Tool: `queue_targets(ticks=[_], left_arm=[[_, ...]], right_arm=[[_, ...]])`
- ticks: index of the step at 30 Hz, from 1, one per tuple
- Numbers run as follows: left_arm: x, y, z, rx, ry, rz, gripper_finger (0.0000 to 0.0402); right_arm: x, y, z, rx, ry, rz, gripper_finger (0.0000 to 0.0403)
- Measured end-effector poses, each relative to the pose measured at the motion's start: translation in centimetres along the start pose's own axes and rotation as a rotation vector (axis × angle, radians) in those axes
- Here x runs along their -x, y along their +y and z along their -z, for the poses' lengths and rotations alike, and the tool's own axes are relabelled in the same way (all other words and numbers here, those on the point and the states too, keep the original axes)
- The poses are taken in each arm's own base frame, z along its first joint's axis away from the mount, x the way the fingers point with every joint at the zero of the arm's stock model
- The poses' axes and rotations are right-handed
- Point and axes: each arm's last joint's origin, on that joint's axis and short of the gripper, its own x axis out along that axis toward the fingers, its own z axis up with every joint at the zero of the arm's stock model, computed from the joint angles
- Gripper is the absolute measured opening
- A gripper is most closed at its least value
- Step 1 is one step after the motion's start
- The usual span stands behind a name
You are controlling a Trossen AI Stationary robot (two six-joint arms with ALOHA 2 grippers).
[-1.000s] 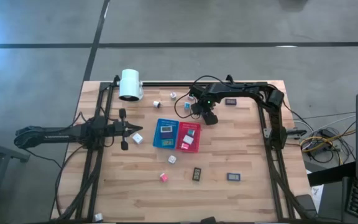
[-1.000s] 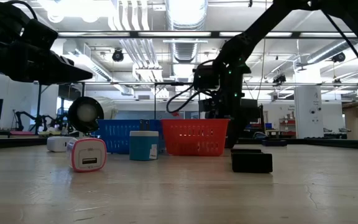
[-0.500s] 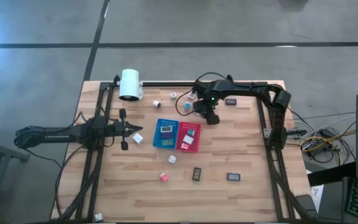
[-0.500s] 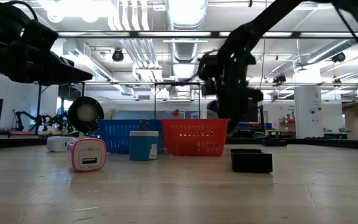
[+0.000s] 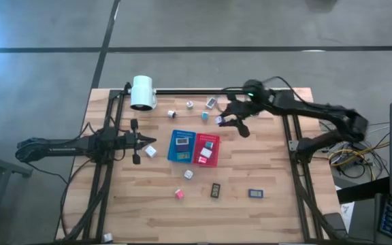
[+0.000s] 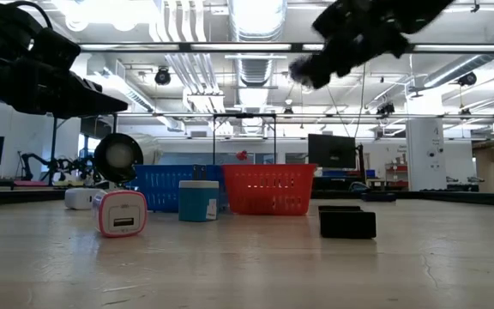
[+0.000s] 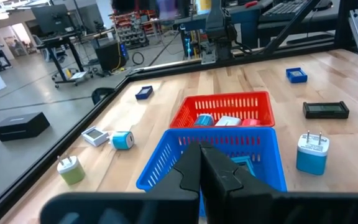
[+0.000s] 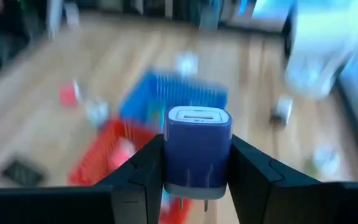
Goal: Pick & Place Office items
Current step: Put the violet charger adapter into the red bin
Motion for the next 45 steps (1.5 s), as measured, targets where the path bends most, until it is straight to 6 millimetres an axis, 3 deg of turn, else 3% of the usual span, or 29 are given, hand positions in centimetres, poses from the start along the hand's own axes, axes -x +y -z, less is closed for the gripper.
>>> queue_targets(ticks=[9,16,20,36,45], left_arm=[[0.0,0.0,0.0,-0.001,0.003,-0.012,0.0003],[0.0,0.1,0.0,-0.006,0.005,-0.018,0.0003],[0.0,0.1,0.0,-0.021,0.003,-0.018,0.0003],[0.0,0.1,0.0,-0.015,0.000,-0.019,0.0003],[0.0,0.1,0.0,-0.013,-0.001,-0.019,0.0003]], right_arm=[[4.3,5.4,3.1,-0.027,-0.337,0.145,0.0128],[5.0,8.2,7.6,-0.059,-0.476,0.354,0.0128],[5.1,9.0,9.2,-0.041,-0.471,0.361,0.0128],[7.7,10.5,8.7,0.011,-0.628,0.304,0.0130],[8.5,11.1,9.2,0.039,-0.615,0.306,0.0130]])
